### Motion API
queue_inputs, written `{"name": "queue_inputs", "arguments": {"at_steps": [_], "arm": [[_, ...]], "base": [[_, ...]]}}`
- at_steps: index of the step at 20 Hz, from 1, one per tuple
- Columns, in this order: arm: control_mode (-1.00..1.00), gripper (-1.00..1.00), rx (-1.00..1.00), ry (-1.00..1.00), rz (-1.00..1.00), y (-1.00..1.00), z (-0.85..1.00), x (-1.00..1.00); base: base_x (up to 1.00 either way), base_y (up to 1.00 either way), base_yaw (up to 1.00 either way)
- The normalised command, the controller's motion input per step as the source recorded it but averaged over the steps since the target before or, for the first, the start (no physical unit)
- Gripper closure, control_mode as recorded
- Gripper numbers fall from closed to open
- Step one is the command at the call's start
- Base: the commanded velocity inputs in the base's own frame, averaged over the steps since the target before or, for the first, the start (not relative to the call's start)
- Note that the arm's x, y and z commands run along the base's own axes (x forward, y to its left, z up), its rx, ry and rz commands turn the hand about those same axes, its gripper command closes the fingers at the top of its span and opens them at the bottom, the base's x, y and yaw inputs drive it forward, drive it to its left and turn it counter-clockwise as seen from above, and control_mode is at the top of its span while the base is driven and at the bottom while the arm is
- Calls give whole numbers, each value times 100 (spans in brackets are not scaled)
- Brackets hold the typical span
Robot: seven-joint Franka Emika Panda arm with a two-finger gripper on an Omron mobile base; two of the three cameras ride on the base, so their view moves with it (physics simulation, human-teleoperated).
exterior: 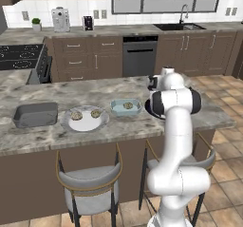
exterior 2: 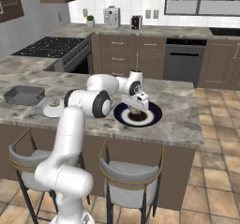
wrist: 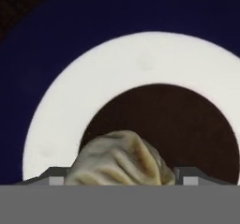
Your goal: Place two dumplings into each of the tupperware containers and then place the containers in the fridge.
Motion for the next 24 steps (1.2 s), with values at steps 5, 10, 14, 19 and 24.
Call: {"name": "queue_inputs", "arguments": {"at_steps": [5, 10, 14, 19, 24], "arm": [[-100, 100, 4, -12, 0, 41, 87, -79], [-100, 100, 0, -22, 3, 91, 83, -13], [-100, 100, 0, -10, 10, 100, 17, 0], [-100, 100, -3, 2, 0, 91, 0, 20], [-100, 100, -4, 6, 0, 55, 0, 79]], "base": [[0, 0, 0], [0, 0, 0], [0, 0, 0], [0, 0, 0], [0, 0, 0]]}}
